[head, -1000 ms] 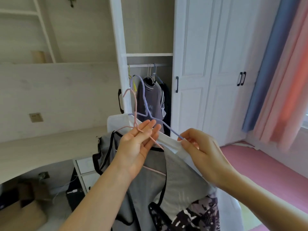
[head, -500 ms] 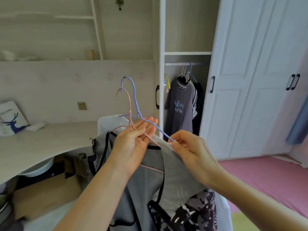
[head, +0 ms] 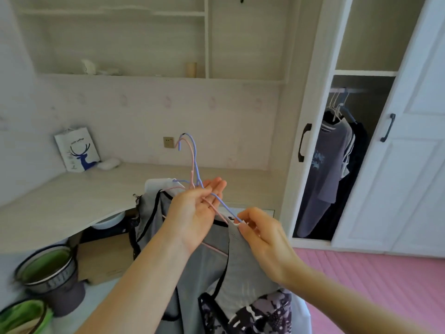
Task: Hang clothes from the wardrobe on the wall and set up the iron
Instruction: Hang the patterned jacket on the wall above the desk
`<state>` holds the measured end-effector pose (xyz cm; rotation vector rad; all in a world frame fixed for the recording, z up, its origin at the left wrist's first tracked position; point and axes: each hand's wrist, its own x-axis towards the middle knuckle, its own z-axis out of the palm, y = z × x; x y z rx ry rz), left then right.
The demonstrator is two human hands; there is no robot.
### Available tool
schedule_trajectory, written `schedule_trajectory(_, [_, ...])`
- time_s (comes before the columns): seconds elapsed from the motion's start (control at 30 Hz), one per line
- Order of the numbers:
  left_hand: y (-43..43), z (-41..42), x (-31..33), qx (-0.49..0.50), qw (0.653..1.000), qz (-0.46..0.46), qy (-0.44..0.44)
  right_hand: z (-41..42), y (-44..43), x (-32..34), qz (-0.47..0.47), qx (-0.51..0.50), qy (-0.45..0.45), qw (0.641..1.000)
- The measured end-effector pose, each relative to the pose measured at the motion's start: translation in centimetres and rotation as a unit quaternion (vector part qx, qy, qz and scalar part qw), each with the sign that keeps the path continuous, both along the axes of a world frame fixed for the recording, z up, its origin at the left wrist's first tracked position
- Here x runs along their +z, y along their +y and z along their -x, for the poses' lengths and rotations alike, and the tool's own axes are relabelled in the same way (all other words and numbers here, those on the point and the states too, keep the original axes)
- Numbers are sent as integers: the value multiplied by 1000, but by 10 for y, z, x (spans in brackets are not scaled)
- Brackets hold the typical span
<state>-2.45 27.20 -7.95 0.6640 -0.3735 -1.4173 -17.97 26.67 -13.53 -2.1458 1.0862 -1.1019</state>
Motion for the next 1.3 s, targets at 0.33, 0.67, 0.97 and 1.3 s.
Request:
schedule_trajectory(0.33, [-31, -107, -22, 61, 998, -16, 7, -113, -43, -14, -9, 21, 85, 996])
schedule_trajectory(0.67, [-69, -162, -47, 106, 994, -24, -13, -209, -93, -31, 62, 13, 201, 978])
schedule_trajectory(0.97, [-134, -211, -70, 141, 989, -42, -22, -264, -174, -56, 202, 10, 320, 926])
schedule_trajectory(1.3, [-213, -266, -71, 168, 967, -68, -177, -322, -295, -61, 256, 33, 254, 932])
